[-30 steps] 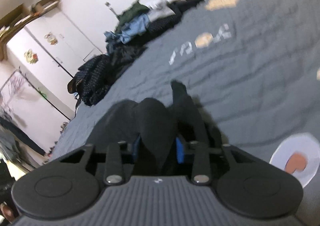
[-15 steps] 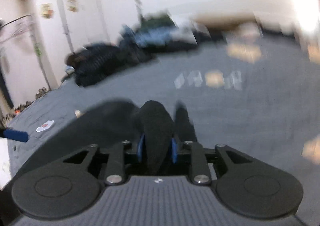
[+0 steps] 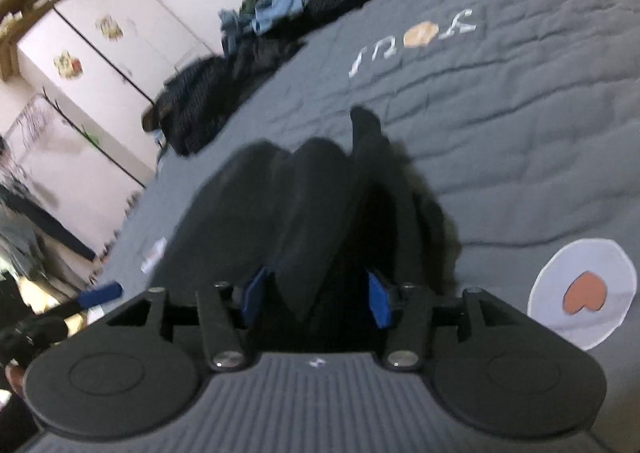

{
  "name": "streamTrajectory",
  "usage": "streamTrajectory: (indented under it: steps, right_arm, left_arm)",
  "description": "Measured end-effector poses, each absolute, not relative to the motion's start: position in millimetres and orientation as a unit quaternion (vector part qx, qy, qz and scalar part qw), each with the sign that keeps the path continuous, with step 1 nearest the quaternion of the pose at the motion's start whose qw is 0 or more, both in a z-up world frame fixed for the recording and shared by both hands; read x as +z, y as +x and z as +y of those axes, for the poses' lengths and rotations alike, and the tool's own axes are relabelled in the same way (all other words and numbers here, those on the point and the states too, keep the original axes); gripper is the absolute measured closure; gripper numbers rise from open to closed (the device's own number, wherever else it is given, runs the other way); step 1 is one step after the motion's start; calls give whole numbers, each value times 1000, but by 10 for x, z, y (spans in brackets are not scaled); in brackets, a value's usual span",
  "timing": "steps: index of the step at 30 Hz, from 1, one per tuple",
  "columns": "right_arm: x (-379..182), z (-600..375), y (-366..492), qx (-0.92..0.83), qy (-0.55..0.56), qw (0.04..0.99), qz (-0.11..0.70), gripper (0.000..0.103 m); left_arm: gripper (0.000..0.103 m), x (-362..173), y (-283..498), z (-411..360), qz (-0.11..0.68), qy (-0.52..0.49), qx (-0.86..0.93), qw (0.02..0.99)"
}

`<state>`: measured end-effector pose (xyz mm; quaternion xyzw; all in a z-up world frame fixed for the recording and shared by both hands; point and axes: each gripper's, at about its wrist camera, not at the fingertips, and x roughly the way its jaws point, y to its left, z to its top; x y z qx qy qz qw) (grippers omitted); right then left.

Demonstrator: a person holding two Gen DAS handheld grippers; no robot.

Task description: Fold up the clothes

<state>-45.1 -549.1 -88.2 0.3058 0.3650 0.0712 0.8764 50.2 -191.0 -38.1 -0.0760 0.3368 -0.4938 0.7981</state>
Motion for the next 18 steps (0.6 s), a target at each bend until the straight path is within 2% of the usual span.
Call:
streamTrajectory:
  steps: [2,6,11,15,18]
  right_arm:
    - [-905,-5451,-464,71,305,882,353,52]
    - [-757,-5375,-518,64,250,909,327,79]
    - [-405,-5151,-658,55,105,962,245,84]
    - [-438,-5008,-650,31,-8,978,205,83]
    - [-678,-5074,-516,20,11,971,239,80]
  left_arm:
    - [5,-385,504,-1916,338,-75,-492,799]
    - [5,-389,507,-1928,341,-74,-490,799]
    - [5,-386,505,-1930,342,-75,-492,797]
    - [5,-387,485,-1922,339,-73,-494,797]
    - [5,-389,492,-1917,340,-74,-493,798]
